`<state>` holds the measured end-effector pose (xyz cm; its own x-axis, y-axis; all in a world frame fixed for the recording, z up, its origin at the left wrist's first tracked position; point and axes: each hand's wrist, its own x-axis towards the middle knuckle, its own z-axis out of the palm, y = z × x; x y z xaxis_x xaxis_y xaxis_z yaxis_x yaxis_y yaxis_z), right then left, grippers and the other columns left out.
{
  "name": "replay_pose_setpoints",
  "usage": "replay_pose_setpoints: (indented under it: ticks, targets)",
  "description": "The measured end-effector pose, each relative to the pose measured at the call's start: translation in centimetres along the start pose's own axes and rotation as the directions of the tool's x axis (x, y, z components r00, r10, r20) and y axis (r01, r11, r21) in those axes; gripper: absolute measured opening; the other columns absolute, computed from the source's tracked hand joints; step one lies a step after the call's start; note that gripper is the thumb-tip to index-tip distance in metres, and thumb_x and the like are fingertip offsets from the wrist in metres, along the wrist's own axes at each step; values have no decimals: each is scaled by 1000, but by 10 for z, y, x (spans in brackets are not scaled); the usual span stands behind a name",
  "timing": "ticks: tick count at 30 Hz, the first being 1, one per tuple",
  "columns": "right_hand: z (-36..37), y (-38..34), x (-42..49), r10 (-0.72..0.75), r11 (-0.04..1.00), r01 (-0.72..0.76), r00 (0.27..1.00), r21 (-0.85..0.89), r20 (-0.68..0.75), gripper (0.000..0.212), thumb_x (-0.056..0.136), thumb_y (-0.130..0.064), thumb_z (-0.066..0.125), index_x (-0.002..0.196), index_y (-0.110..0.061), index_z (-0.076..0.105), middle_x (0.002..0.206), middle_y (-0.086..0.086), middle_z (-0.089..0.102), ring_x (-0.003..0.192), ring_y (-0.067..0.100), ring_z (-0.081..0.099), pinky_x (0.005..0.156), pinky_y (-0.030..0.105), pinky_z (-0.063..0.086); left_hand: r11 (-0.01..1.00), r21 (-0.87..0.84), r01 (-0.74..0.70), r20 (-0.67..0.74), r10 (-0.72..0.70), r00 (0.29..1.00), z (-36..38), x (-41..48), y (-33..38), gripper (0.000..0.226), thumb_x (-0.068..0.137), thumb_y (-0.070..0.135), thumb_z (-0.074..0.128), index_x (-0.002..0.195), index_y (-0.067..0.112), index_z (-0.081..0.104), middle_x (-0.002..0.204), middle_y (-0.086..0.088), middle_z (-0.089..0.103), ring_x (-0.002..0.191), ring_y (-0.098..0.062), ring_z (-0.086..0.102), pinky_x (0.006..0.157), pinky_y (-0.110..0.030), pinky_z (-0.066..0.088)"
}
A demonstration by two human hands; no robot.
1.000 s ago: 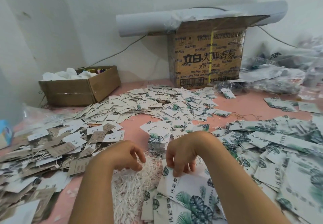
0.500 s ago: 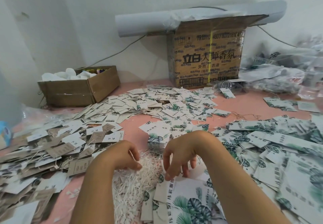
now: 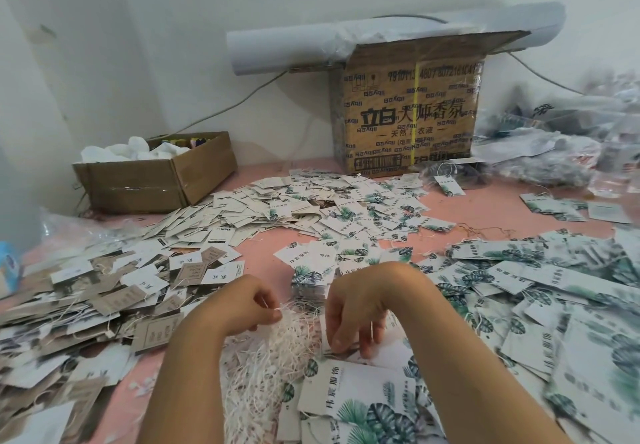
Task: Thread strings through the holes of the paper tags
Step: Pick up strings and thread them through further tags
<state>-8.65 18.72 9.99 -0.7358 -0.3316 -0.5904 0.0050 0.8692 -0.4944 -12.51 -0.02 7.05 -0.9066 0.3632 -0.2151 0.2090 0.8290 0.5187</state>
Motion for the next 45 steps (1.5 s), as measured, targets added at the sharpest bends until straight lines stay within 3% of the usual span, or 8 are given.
replay_pose_setpoints:
  ticks: [8, 12, 15, 24, 33, 36, 39, 45]
  targets:
    - [-5, 4, 12, -157, 977, 208, 859, 52, -487, 22, 87, -22, 64, 105, -13, 58, 83, 6, 70, 52, 10, 60, 48, 23, 49, 927, -288, -240, -215, 182, 960, 0, 0, 19, 7, 83, 15, 70, 77, 19, 70, 73, 3, 68, 60, -5, 55, 62, -21, 45]
    - [-4, 1, 14, -259, 926, 369, 764, 72, -591, 13, 83, -19, 68, 91, -14, 60, 74, 7, 70, 51, 9, 60, 42, 16, 43, 841, -448, -303, -319, 166, 933, 0, 0, 29, 8, 78, 8, 72, 76, 15, 72, 66, 2, 71, 58, 0, 61, 54, -11, 44]
    - [-4, -2, 14, -298, 902, 430, 663, 24, -687, 14, 79, -18, 72, 87, -18, 61, 74, 3, 71, 57, 11, 63, 55, 25, 53, 786, -526, -326, -381, 125, 916, 0, -1, 32, 2, 78, 10, 72, 75, 10, 71, 53, 7, 65, 45, 6, 52, 44, -5, 37]
    - [-4, -4, 15, -362, 854, 517, 516, -55, -776, 21, 77, -7, 72, 77, -22, 58, 77, -2, 68, 70, 15, 65, 70, 34, 56, 716, -646, -266, -343, 39, 939, 0, -2, 35, 25, 70, 38, 66, 61, 15, 68, 53, 4, 61, 47, -4, 44, 47, -17, 34]
    - [-3, -4, 18, -358, 853, 513, 439, -97, -824, 8, 81, -15, 66, 77, -22, 65, 66, -16, 60, 54, -4, 53, 55, 9, 43, 713, -660, -238, -306, 34, 951, -1, -3, 32, 32, 71, 47, 60, 56, 20, 70, 50, 9, 58, 42, -2, 41, 42, -13, 32]
    - [-4, -4, 19, -324, 861, 504, 440, -68, -838, 16, 83, -15, 63, 74, -27, 59, 68, -14, 59, 58, 2, 56, 57, 16, 45, 758, -605, -246, -309, 62, 949, 1, -2, 32, 32, 69, 55, 55, 80, 29, 69, 77, 17, 66, 61, 3, 55, 55, -19, 38]
    - [-5, -5, 18, -275, 851, 525, 449, 2, -851, 22, 87, -14, 60, 73, -29, 53, 70, -11, 59, 58, 3, 57, 54, 15, 45, 802, -544, -248, -272, 111, 956, 2, -1, 30, 33, 74, 56, 55, 95, 33, 67, 113, 4, 58, 95, -9, 56, 69, -25, 41]
    - [-6, -9, 12, -113, 616, 720, 482, 319, -869, 12, 91, -5, 53, 81, -12, 53, 75, 2, 68, 71, 10, 62, 68, 22, 51, 817, -527, -233, -267, 101, 958, 1, -2, 28, 13, 84, 30, 66, 81, 19, 72, 81, 4, 54, 62, -6, 45, 54, -20, 32]
